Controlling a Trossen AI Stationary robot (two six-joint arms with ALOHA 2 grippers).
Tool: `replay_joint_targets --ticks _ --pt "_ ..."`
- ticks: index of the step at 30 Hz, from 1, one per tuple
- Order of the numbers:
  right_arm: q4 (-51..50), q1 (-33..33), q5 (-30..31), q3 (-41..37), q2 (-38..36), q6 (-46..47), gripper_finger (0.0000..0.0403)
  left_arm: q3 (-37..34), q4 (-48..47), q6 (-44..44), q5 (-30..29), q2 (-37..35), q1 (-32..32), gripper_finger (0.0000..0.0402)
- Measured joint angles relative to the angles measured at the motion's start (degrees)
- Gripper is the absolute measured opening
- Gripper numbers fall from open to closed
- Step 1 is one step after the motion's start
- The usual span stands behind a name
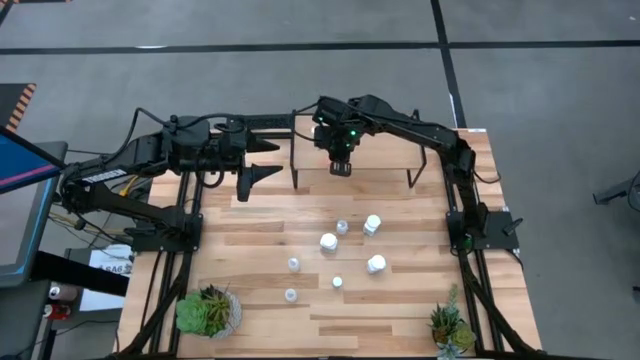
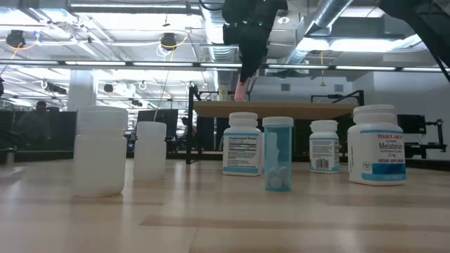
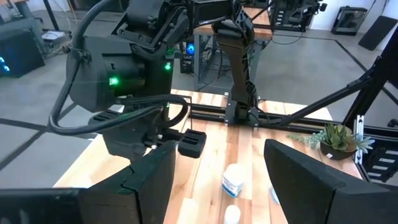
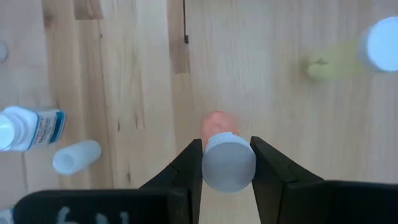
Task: Pick and place medicine bottles onto shelf by color
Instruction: Put the orange pill bottle on the shelf
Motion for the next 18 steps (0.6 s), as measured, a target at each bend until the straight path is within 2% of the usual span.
replay_joint_targets --ticks 11,18 --pt "1.5 -0.2 0.1 0.0 0.0 0.4 0.0115 0.0 0.0 -0.1 0.0 0.0 0.0 0.0234" --pt "1.3 -0.2 0.0 0.0 0.0 0.4 0.0142 0.0 0.0 -0.1 0.0 0.0 0.0 0.0234"
